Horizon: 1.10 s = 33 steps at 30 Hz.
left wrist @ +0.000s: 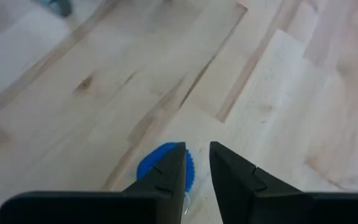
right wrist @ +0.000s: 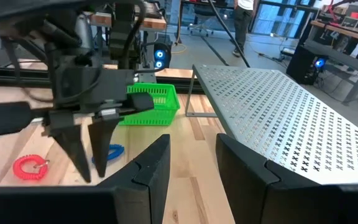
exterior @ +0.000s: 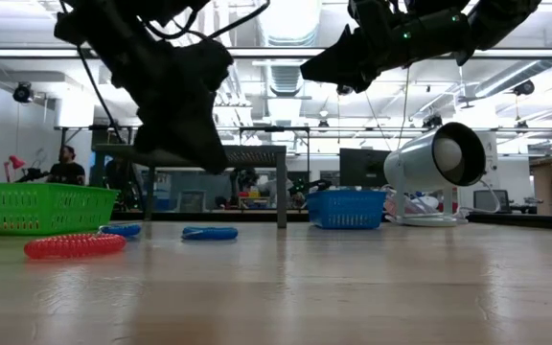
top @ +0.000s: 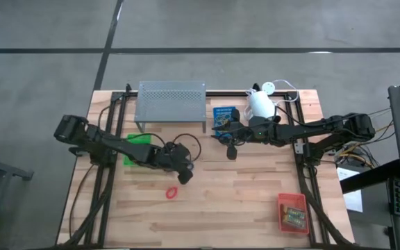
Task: Pick & Place Office Desk Supplies
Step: Put the blue spring keychain into the green bin
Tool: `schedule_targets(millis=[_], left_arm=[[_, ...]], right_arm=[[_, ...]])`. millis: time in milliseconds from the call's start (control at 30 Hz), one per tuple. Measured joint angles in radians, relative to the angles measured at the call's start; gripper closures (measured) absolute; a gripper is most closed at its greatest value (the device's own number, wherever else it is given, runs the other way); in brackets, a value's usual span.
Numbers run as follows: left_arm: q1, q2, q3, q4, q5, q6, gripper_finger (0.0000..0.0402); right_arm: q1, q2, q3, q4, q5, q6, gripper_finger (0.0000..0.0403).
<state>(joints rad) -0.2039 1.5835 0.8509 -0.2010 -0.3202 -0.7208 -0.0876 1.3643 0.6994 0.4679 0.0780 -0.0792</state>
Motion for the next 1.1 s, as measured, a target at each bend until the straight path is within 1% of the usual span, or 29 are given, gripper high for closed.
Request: schedule_targets(millis=[133, 233, 300, 400, 500, 600, 700, 833, 933, 1100], left_arm=[[0.001, -0.029, 0.022, -0.11, 0.017, -0.088, 0.0323], [0.004, -0.031, 0.078, -0.218, 0.025, -0.143, 0.0316], [0.009, -0.031, 0.122, -0.289, 0.03, -0.16, 0.0304], [0.022, -0.031, 0.173, -0.376, 0.071, -0.168, 0.0275], [0.044, -0.031, 0.188, -0.434, 0.128, -0.171, 0.0234], [0.087, -0.03, 0.183, -0.44, 0.233, -0.175, 0.0196], [0.132, -0.027, 0.177, -0.445, 0.306, -0.192, 0.0174], [0.163, 0.006, 0.178, -0.457, 0.341, -0.221, 0.017], [0.164, 0.048, 0.179, -0.457, 0.351, -0.227, 0.0176], [0.165, 0.102, 0.179, -0.471, 0.357, -0.279, 0.0183]], right_arm=[[0.0, 0.0, 0.0, 0.0, 0.0, 0.0, 0.0275], [0.0, 0.0, 0.0, 0.0, 0.0, 0.0, 0.0275], [0.0, 0.0, 0.0, 0.0, 0.0, 0.0, 0.0275], [0.0, 0.0, 0.0, 0.0, 0.0, 0.0, 0.0275], [0.0, 0.0, 0.0, 0.0, 0.0, 0.0, 0.0275], [0.0, 0.0, 0.0, 0.0, 0.0, 0.0, 0.0275], [0.0, 0.0, 0.0, 0.0, 0.0, 0.0, 0.0275], [0.0, 0.0, 0.0, 0.0, 0.0, 0.0, 0.0275], [0.0, 0.0, 0.0, 0.0, 0.0, 0.0, 0.0275], [0.0, 0.0, 0.0, 0.0, 0.0, 0.0, 0.0275]])
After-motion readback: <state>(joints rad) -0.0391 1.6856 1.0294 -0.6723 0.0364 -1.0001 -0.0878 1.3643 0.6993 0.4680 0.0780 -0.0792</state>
